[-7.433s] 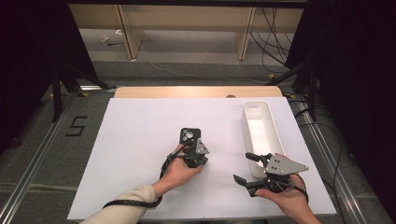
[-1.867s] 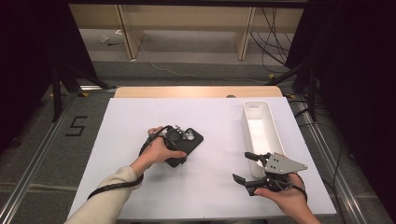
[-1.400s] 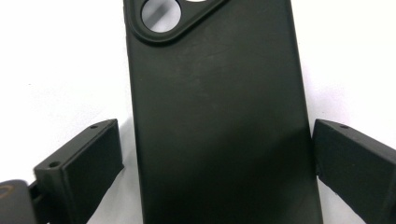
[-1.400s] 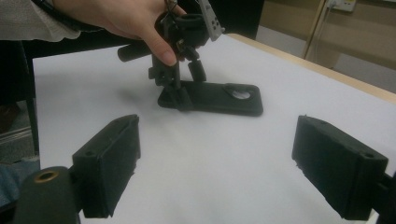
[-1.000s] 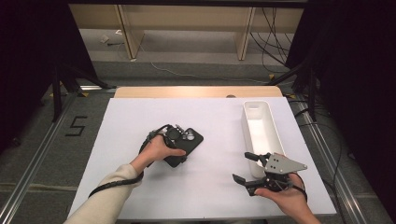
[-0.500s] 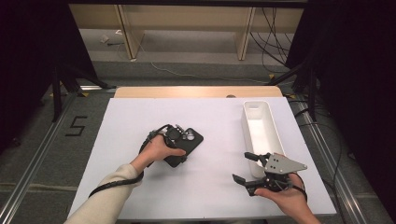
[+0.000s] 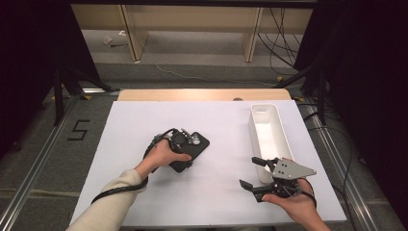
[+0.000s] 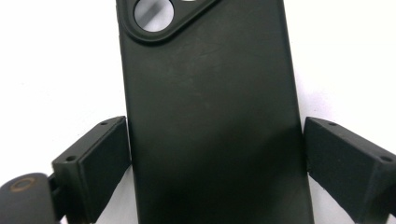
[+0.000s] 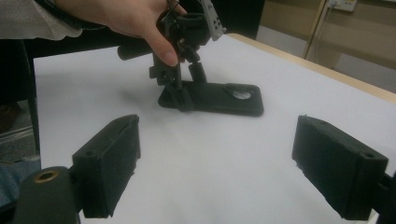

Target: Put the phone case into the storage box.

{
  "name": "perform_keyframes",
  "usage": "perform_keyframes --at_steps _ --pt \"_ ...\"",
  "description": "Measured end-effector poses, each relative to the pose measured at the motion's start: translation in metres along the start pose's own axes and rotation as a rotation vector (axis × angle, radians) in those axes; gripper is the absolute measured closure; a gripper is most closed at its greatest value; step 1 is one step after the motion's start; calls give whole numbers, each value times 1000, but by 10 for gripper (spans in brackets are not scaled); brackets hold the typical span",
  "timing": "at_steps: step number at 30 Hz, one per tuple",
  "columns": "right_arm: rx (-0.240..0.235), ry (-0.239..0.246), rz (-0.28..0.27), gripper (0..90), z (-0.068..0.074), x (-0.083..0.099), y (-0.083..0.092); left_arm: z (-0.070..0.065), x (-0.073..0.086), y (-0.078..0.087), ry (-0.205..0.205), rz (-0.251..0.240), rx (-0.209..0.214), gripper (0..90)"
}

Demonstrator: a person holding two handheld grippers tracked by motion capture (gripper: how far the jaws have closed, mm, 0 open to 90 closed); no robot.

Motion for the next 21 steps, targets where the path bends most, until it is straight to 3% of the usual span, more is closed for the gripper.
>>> perform_keyframes --at_steps 21 --pt "-2 0 -2 164 0 0 0 -2 2 1 16 -22 -7 126"
Point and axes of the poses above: each handheld gripper's, and its own axes: y roughly backward along the jaws, x roughly out of its underside, z roughly to its left, the point moved 7 cm from there along -y, roughly forward along the jaws, and after that the axes turned 11 degrees about x, right-handed, at the moved point
